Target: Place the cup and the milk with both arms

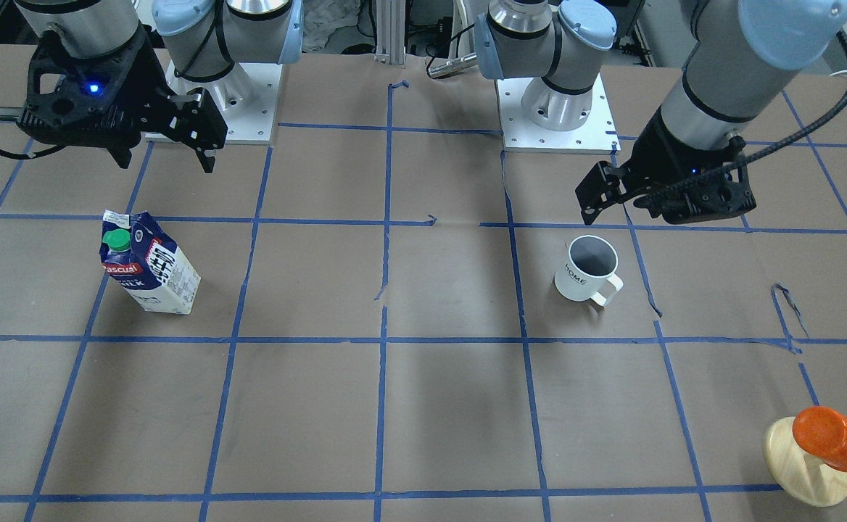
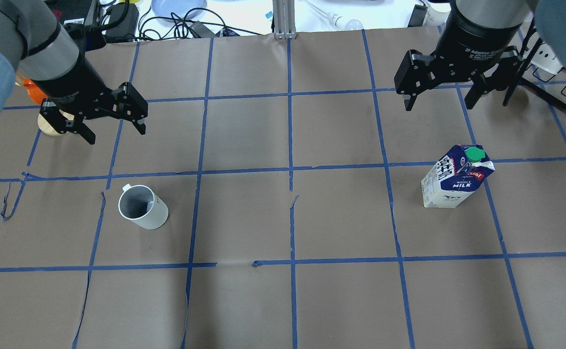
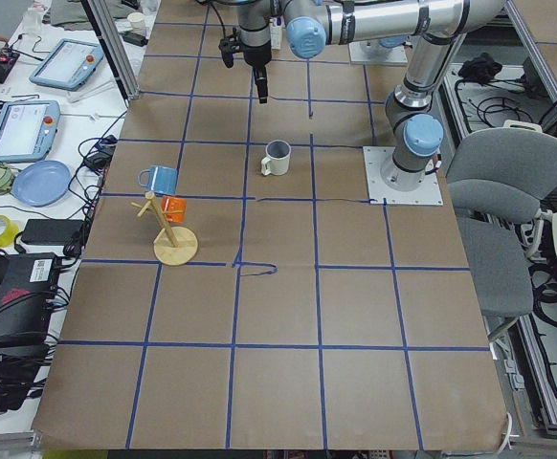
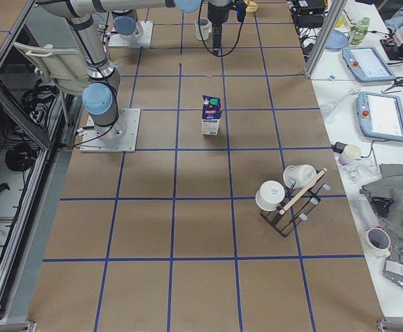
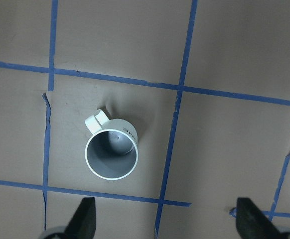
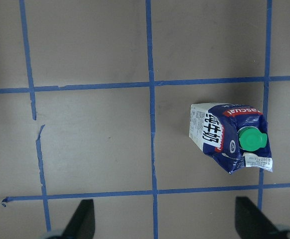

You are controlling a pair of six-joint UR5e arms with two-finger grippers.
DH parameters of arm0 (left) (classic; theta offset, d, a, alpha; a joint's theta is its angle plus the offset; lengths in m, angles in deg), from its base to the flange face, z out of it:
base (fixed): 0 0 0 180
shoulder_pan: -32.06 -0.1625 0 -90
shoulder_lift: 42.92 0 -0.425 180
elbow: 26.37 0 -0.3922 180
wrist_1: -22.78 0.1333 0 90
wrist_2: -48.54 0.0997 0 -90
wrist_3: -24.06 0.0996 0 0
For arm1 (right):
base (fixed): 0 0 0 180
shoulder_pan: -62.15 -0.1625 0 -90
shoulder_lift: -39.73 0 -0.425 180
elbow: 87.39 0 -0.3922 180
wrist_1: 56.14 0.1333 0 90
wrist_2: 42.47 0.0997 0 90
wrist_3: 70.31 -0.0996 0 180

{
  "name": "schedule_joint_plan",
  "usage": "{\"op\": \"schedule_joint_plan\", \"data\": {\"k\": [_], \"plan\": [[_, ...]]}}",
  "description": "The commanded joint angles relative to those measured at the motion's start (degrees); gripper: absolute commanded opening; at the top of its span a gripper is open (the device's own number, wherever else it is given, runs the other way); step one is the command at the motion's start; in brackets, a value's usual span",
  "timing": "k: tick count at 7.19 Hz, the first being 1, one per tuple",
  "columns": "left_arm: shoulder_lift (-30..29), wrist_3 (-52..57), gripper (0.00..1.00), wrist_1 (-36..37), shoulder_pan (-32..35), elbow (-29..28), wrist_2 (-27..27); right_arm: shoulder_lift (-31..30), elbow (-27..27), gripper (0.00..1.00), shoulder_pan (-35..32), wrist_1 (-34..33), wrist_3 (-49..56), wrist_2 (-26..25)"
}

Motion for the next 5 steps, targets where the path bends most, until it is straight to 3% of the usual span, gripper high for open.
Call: {"op": "schedule_joint_plan", "data": {"k": [1,5], "plan": [[-0.2,-0.1,1.0,8.6,-3.3,8.9,0.1,0.0,-0.1,1.0,0.0,0.0,0.0,0.0],[-1.2,-0.4,1.0,9.0,-9.3,16.0,3.1,1.1,-0.2,1.0,-0.1,-0.9,-0.8,0.5]]}}
